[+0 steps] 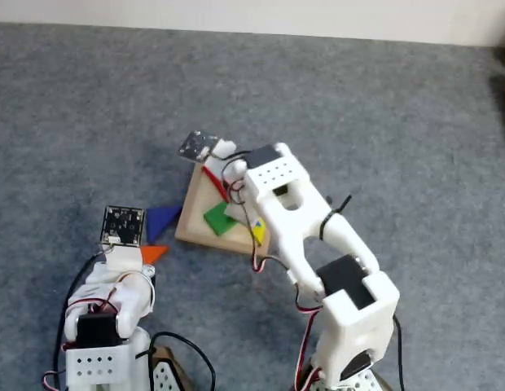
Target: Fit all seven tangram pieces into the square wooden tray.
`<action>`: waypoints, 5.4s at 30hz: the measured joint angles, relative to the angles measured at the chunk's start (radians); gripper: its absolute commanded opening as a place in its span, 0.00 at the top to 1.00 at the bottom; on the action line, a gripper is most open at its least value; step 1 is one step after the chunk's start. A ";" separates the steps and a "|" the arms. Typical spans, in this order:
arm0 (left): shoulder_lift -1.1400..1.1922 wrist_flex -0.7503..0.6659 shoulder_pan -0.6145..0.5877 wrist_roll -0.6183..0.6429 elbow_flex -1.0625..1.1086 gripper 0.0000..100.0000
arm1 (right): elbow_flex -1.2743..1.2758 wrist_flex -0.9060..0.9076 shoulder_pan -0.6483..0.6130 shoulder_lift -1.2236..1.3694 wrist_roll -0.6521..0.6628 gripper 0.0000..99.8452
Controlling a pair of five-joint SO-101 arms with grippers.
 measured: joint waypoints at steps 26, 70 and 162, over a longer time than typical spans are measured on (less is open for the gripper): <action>0.000 0.000 0.000 0.000 0.000 1.00 | 0.025 0.009 -0.078 -0.157 -0.046 1.00; 0.000 0.000 0.000 0.000 0.000 1.00 | 0.043 -0.216 -0.123 0.006 -0.173 1.00; 0.000 0.000 0.000 0.000 0.000 1.00 | -0.359 0.261 0.265 0.322 -0.664 0.83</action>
